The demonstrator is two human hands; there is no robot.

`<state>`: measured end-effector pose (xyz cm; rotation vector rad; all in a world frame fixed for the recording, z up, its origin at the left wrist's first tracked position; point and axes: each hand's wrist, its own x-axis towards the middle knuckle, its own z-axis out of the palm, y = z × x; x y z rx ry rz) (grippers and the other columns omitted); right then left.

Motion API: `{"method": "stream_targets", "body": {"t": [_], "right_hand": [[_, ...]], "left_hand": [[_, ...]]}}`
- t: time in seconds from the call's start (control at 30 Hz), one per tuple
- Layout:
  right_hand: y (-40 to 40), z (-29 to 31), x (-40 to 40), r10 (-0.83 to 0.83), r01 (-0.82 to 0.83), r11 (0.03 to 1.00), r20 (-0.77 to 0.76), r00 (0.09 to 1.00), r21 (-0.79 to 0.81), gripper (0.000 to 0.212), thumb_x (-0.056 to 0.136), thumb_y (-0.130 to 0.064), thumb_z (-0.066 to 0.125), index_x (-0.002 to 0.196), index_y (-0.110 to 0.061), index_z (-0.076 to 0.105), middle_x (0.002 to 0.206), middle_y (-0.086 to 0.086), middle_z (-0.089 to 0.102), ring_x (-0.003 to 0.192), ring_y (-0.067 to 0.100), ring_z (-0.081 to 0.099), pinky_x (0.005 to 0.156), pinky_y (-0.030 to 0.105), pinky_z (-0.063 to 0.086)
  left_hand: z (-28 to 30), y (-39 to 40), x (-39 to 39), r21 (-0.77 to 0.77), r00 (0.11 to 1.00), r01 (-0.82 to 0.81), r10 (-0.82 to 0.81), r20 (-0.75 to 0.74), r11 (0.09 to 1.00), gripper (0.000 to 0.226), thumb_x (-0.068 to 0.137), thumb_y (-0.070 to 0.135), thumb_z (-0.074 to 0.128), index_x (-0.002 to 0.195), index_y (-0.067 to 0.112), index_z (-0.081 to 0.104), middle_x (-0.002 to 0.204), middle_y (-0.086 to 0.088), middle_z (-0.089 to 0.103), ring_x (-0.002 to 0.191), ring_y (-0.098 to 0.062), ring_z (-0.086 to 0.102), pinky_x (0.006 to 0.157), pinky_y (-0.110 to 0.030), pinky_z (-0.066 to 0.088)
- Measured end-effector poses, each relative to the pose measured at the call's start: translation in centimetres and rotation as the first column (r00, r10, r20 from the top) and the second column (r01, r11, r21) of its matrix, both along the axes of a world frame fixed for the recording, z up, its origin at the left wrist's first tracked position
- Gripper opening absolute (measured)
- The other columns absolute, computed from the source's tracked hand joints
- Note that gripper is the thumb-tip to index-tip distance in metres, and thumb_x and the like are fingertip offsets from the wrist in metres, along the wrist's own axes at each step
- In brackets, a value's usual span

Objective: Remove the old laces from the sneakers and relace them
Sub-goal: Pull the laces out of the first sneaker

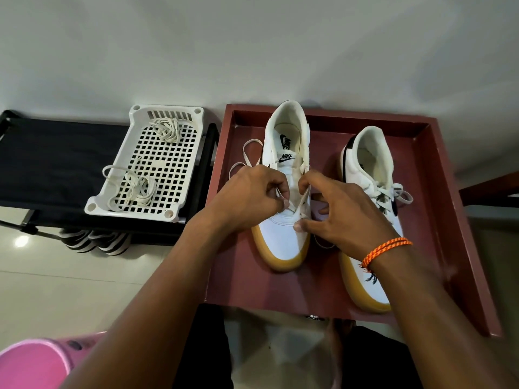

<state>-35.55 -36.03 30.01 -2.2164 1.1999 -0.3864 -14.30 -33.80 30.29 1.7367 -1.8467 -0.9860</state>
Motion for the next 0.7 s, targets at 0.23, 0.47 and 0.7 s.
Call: {"method": "stream_targets", "body": {"t": [0.23,0.47,0.7], "right_hand": [[0.0,0.3,0.8,-0.015,0.018,0.998,0.047,0.999,-0.066,0.059,0.065,-0.029,0.098,0.102,-0.03,0.052,0.092,-0.01,0.067,0.082,0.014,0.064,0.072,0.038,0.057],[0.3,-0.5,1.3,-0.054,0.05,0.998,0.104,0.993,0.043,0.058,0.065,-0.034,0.099,0.102,-0.028,0.055,0.097,-0.005,0.073,0.089,0.016,0.071,0.079,0.043,0.062],[-0.5,-0.4,-0.3,-0.104,0.092,0.987,0.087,0.991,0.133,0.06,0.064,-0.027,0.101,0.102,-0.027,0.055,0.091,-0.007,0.073,0.079,0.015,0.074,0.075,0.044,0.064]], "left_hand": [[1.5,0.4,0.1,0.016,0.999,-0.046,0.046,0.001,0.999,0.009,0.077,0.031,0.064,0.076,0.029,0.073,0.063,0.008,0.074,0.062,-0.007,0.07,0.078,-0.045,0.062],[1.6,0.7,0.0,-0.009,0.996,-0.067,0.067,0.06,0.998,0.016,0.074,0.042,0.062,0.07,0.03,0.072,0.061,0.014,0.07,0.062,-0.009,0.07,0.072,-0.046,0.062],[0.3,0.4,-0.9,-0.067,1.0,-0.012,0.012,0.007,0.998,0.009,0.085,0.028,0.066,0.081,0.028,0.074,0.068,0.012,0.073,0.067,-0.01,0.071,0.079,-0.048,0.06]]}}
